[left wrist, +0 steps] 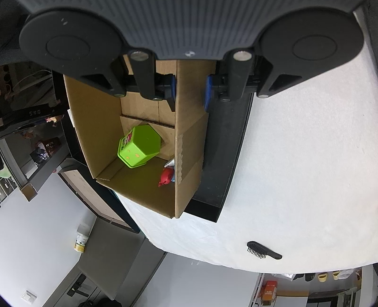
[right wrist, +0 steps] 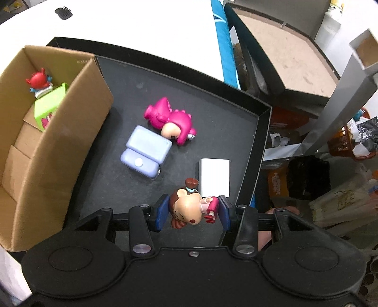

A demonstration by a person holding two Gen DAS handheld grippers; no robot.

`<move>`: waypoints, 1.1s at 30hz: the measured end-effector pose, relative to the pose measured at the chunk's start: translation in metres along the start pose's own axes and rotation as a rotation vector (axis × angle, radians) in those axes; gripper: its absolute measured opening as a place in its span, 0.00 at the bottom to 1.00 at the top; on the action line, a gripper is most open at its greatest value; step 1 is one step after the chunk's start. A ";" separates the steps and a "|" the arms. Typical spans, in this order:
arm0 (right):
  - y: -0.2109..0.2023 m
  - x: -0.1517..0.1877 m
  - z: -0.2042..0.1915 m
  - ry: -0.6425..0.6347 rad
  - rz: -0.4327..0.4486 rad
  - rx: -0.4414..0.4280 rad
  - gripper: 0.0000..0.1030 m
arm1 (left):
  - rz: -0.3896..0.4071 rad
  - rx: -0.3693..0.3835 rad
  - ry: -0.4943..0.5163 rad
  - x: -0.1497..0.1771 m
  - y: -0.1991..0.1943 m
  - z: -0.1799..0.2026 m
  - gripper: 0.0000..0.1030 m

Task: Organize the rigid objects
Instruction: 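Carry the brown bear figure over the box with the right gripper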

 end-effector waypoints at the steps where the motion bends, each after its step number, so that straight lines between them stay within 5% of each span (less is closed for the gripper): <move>1: -0.003 -0.001 0.000 -0.001 0.003 0.001 0.42 | 0.000 0.000 0.001 0.000 0.000 0.000 0.21; 33: -0.077 -0.051 -0.051 -0.173 0.121 -0.013 0.42 | 0.000 0.012 0.002 0.002 0.001 0.000 0.21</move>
Point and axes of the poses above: each gripper's, at about its wrist camera, not at the fingertips, and y roughly the way its jaws point, z to its right, x to its underside, the point moved 9 cm from there along y, roughly the way its jaws point, and after that the axes turned 6 degrees about z, right-handed, at the moved point
